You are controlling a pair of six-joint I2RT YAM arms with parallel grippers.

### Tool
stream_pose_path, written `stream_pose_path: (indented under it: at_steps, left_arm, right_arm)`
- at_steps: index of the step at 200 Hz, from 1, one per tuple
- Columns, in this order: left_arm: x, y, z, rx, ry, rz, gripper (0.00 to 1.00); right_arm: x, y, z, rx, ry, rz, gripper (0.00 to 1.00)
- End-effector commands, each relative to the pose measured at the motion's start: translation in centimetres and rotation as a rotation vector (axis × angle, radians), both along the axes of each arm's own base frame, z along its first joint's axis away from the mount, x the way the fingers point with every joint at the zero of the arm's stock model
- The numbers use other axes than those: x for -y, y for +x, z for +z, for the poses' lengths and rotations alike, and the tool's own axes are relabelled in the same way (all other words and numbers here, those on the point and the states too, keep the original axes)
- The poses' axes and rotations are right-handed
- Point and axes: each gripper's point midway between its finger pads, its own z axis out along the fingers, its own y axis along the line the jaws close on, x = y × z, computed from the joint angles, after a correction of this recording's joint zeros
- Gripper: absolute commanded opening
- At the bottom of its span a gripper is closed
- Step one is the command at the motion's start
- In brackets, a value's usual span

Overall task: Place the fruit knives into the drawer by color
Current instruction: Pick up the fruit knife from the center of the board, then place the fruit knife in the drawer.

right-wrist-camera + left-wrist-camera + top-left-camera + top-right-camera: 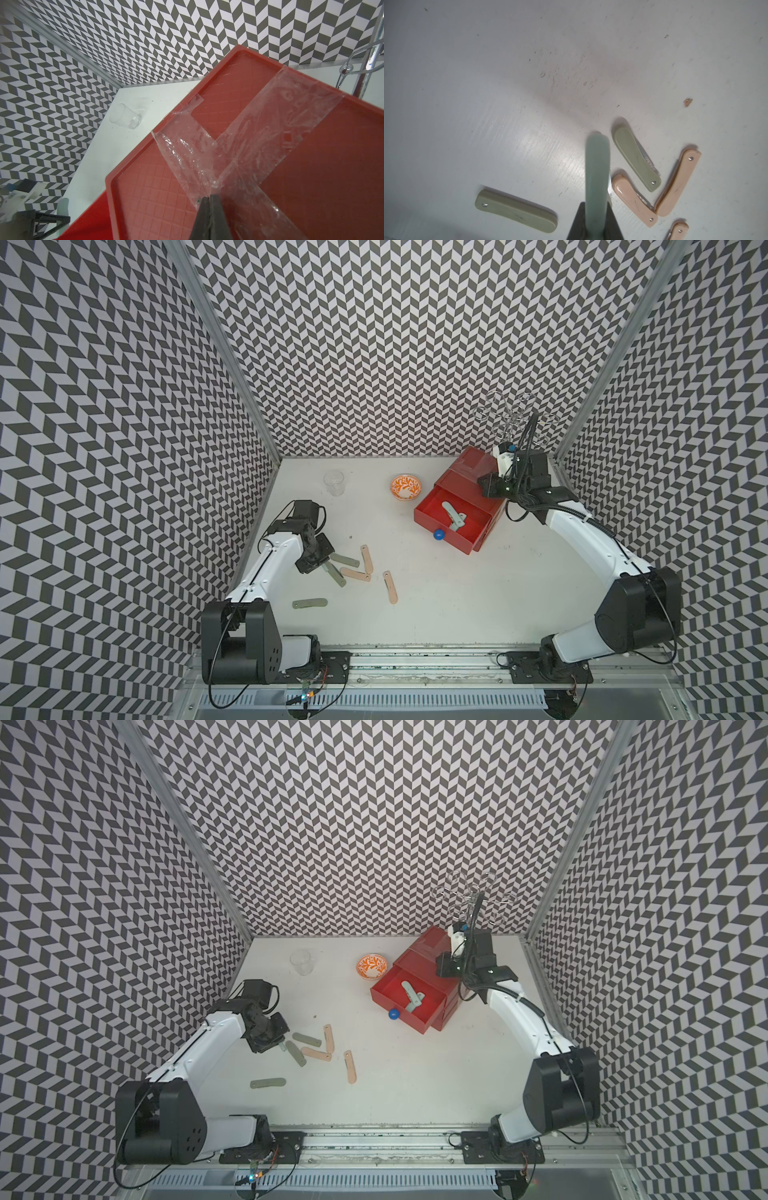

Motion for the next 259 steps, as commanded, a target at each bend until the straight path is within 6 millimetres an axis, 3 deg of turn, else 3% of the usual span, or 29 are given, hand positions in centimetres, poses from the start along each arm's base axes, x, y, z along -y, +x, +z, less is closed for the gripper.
stream_pose_path:
  at_steps: [1, 34, 78, 155, 208, 259]
  left_arm:
    - [1.0, 0.3, 2.8, 0.052, -0.033, -0.011, 0.0]
    - [3.6, 2.1, 7.4, 0.184, -0.096, -0.054, 0.0]
    - [9.0, 4.8, 14.1, 0.356, -0.157, -0.161, 0.0]
    - [20.4, 7.7, 21.5, 0.561, -0.326, -0.395, 0.0]
    - [27.4, 8.4, 23.4, 0.597, -0.41, -0.497, 0.0]
    - [33.2, 7.5, 21.4, 0.542, -0.49, -0.541, 0.0]
  right_arm:
    - [1.0, -2.6, -7.0, -0.253, -0.078, -0.021, 0.01]
    - [1.3, -2.6, -6.9, -0.256, -0.092, -0.033, 0.01]
    - [1.7, -2.7, -6.6, -0.259, -0.11, -0.044, 0.01]
    - [2.1, -2.8, -6.1, -0.26, -0.122, -0.066, 0.01]
    - [2.2, -3.0, -5.9, -0.262, -0.124, -0.072, 0.01]
    - [2.3, -3.1, -5.9, -0.263, -0.124, -0.076, 0.01]
